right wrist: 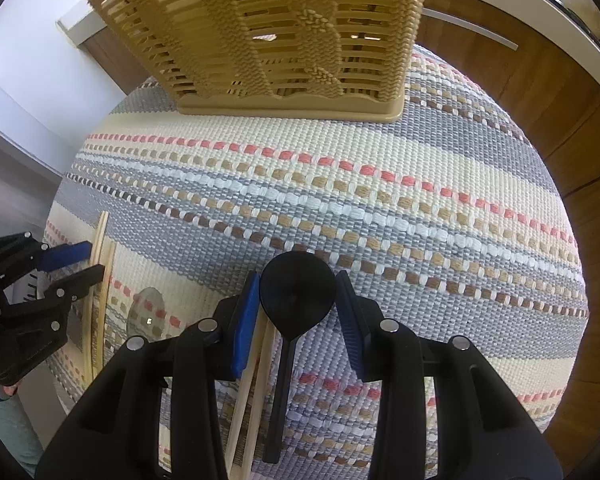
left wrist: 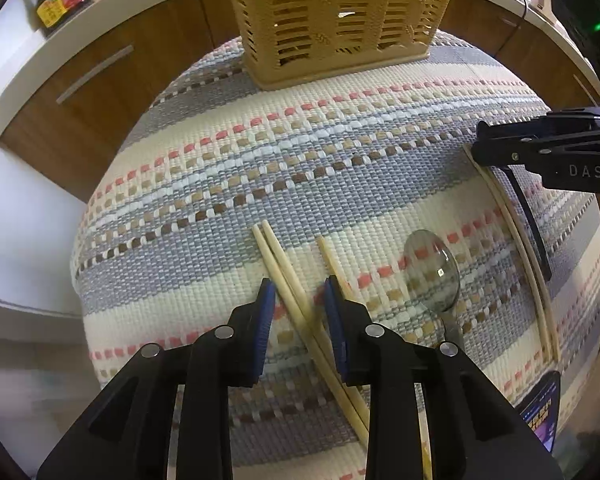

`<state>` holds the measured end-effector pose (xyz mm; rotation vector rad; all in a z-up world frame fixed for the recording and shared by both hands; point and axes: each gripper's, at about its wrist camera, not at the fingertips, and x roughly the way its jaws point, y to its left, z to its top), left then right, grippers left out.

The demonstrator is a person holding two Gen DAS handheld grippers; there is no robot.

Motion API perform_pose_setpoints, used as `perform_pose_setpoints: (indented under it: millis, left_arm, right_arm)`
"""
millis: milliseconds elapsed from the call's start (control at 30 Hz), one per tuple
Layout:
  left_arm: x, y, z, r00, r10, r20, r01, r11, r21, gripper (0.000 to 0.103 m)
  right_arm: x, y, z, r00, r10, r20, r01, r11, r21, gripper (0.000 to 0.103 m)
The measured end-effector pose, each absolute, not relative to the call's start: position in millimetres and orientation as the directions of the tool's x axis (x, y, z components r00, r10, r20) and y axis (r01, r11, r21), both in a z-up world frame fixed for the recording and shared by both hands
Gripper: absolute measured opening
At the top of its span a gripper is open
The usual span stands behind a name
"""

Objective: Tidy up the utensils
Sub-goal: 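Lift the chopsticks with the left tool while the right tool lifts the ladle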

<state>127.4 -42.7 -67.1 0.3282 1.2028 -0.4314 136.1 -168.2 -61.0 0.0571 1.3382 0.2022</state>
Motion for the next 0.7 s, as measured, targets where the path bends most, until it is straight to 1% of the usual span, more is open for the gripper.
perform_pose_setpoints:
  millis: [67,100,133,200,267,333,433,500,700]
  left_arm:
    - [125.9,-45.5,-67.6,0.310,-0.136,-0.941,0.493,0.869,0.037,0.024]
    - [126.6,-44.7,-67.3,0.312,-0.141,-0.939,0.485,0.874,0.030,0.021]
    - [126.5,-44.3,-65.8,0.315,-0.152,-0.937,0.474,0.881,0.017,0.013]
    - [121.3,-45.4,-61.6,0.344,-0.161,-0.925,0.458,0.889,0.016,0.010]
    - [113.4,-44.4,-56.6,0.398,-0.179,-0.900,0.459,0.888,0.026,0.009]
    - [109.6,-41.3,-46.2,0.430,-0.214,-0.877,0.443,0.897,-0.001,0.009]
    - [99.9,-35.9,-17.7,0.516,-0.294,-0.805,0.444,0.895,-0.042,0.009]
    - [93.7,-33.2,0.4,0.567,-0.312,-0.762,0.433,0.900,-0.046,0.009]
    - [74.1,-23.7,44.8,0.674,-0.431,-0.600,0.466,0.878,-0.107,0.009]
  right_arm:
    - [135.2,-162.9,-60.8,0.223,0.171,-0.960,-0.128,0.981,0.145,0.035]
    - [134.2,-160.7,-60.8,0.227,0.171,-0.959,-0.136,0.980,0.143,0.035]
    - [132.6,-158.0,-60.1,0.235,0.170,-0.957,-0.141,0.980,0.140,0.035]
    - [128.3,-153.6,-55.5,0.267,0.164,-0.950,-0.157,0.980,0.125,0.035]
    - [122.3,-148.6,-49.1,0.295,0.159,-0.942,-0.177,0.978,0.110,0.035]
    - [116.0,-145.4,-38.5,0.336,0.160,-0.928,-0.200,0.975,0.096,0.035]
    - [105.9,-145.4,-23.4,0.393,0.189,-0.900,-0.236,0.967,0.100,0.035]
    - [94.5,-147.6,-13.0,0.435,0.219,-0.873,-0.261,0.959,0.111,0.035]
    - [59.8,-166.6,22.7,0.580,0.347,-0.737,-0.326,0.928,0.180,0.035]
